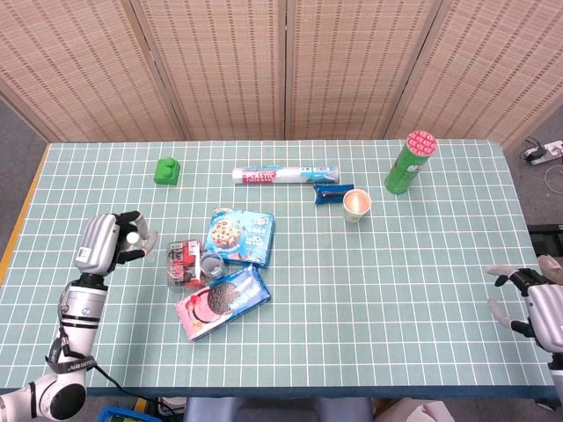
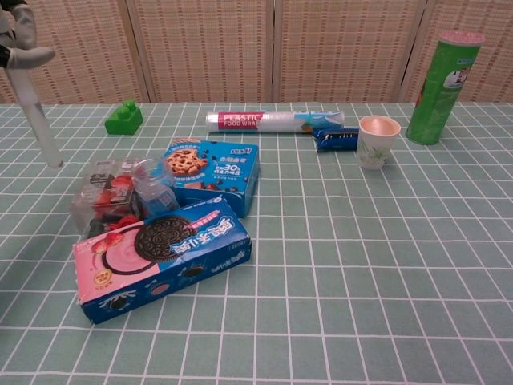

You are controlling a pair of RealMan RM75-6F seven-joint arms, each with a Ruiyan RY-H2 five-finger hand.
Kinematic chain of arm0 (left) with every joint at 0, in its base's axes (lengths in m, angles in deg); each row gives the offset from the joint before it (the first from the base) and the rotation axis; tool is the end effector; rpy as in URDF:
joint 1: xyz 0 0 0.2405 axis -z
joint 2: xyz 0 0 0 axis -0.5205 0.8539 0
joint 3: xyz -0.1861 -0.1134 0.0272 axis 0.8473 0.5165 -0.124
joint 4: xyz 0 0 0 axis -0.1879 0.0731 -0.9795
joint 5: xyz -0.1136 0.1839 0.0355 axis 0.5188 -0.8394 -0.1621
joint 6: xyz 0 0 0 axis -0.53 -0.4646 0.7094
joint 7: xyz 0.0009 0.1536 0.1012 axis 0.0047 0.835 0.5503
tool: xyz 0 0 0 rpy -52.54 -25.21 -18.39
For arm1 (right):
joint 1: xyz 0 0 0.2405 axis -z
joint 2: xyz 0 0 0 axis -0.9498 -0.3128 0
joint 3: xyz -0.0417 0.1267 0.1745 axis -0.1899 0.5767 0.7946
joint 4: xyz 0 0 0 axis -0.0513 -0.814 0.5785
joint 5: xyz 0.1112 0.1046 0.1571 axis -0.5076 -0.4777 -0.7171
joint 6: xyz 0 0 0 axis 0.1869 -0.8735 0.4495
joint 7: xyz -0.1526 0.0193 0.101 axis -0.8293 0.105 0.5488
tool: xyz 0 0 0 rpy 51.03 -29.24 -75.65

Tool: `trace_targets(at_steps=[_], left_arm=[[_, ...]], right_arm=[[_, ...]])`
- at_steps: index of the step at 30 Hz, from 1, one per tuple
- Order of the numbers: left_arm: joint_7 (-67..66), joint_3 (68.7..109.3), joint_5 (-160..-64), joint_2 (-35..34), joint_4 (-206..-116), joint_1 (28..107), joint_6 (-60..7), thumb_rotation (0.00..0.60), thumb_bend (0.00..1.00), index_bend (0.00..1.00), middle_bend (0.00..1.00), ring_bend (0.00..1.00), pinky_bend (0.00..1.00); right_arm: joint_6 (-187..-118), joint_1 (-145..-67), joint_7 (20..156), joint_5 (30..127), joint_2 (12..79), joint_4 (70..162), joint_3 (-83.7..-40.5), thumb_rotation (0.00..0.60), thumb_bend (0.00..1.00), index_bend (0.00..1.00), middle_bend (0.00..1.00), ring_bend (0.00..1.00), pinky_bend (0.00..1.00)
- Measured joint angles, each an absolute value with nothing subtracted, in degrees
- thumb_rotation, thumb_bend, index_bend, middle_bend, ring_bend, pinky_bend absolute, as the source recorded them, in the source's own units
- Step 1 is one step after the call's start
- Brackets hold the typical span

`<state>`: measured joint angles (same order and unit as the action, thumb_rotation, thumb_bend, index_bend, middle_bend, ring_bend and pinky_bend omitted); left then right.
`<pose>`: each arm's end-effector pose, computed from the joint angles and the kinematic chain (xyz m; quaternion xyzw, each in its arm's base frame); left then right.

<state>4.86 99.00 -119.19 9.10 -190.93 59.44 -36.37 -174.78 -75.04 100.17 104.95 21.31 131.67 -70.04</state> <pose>-0.1294 0.3441 0.1010 -0.5487 -0.4228 -0.5417 0.4761 -0.2948 -0.2099 0.1644 0.5811 -0.4123 0.4217 0.5608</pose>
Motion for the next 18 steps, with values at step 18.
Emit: trace_targets(at_steps=[18], left_arm=[[-14.0,100.2,-116.6,13.0,-195.4,58.8,-30.3,0.6,0.36,0.87,1.0,1.0,1.0]], right_arm=[[-174.6,-75.1,99.8,105.1,21.3,131.8,-70.2,0.6,0.28,0.33,0.46,0.36,0.51]])
